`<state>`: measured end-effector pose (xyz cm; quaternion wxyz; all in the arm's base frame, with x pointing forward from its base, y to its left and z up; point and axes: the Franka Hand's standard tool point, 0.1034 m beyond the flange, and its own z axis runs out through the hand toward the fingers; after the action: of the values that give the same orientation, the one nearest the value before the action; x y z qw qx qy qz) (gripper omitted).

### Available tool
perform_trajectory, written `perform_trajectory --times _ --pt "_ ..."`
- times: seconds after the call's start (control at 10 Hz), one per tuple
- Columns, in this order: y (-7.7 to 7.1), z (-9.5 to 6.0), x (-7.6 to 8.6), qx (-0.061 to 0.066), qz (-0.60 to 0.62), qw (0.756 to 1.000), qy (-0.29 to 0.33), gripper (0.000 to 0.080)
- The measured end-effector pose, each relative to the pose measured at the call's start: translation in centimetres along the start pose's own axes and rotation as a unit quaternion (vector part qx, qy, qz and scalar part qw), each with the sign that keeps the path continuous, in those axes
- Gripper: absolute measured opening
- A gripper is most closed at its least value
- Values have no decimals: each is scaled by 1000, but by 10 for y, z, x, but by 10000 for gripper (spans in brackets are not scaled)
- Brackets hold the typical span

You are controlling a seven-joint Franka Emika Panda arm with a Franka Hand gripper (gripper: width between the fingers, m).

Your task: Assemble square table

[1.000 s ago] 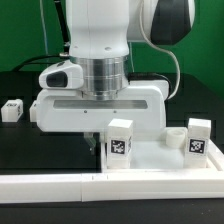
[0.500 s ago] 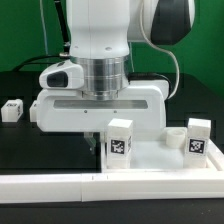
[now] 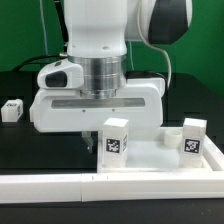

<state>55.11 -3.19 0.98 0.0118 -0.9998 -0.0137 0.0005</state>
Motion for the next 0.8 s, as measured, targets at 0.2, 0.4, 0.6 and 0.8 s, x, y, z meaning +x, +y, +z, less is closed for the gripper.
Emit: perform_trajectory --times 0.2,0.4,0.6,0.8 --pt "23 -2 0 -5 -109 994 4 63" --pt "31 -2 0 -11 -179 984 2 63" --pt "33 -2 0 -17 -246 969 -3 63" --pt "28 -5 12 -35 -399 916 -10 63"
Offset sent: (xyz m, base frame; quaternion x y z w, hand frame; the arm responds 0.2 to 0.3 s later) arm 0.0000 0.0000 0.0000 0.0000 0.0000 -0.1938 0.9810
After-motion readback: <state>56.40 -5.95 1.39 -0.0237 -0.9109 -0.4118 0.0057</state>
